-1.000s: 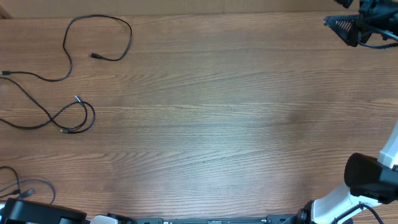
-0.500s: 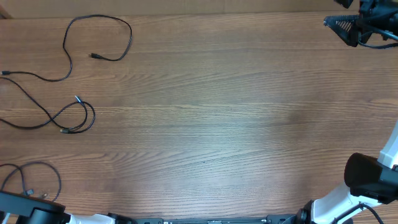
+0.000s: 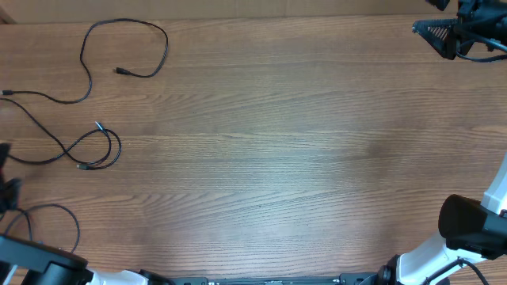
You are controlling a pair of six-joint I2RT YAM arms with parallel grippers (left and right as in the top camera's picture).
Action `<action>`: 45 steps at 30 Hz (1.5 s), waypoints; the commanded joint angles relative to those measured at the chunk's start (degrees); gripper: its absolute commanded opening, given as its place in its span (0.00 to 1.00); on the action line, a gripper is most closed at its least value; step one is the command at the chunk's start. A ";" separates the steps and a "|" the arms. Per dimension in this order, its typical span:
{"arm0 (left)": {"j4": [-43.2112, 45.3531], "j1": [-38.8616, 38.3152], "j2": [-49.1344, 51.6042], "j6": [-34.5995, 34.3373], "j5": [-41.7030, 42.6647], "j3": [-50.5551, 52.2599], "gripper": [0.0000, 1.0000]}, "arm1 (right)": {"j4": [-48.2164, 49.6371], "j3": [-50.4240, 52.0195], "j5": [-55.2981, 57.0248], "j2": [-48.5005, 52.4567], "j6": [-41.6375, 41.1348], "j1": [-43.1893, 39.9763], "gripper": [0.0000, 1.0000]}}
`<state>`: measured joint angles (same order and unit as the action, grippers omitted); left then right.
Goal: Untangle cables
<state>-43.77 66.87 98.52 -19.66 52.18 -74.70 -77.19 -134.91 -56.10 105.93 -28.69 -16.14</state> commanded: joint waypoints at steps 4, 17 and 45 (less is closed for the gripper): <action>-6.99 -21.03 -5.66 3.63 -13.14 -1.07 1.00 | 0.13 -0.44 0.17 -0.26 0.48 -0.28 1.00; -24.26 -55.15 -10.23 3.41 -30.64 -10.84 0.94 | 0.13 -0.42 0.17 -0.26 0.48 -0.28 1.00; -51.23 -69.16 -42.36 -4.11 -40.72 -10.84 1.00 | 0.13 -0.44 0.17 -0.26 0.48 -0.28 1.00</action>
<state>-94.96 -1.91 55.81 -22.57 11.90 -84.64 -77.19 -134.91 -56.10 105.93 -28.67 -16.14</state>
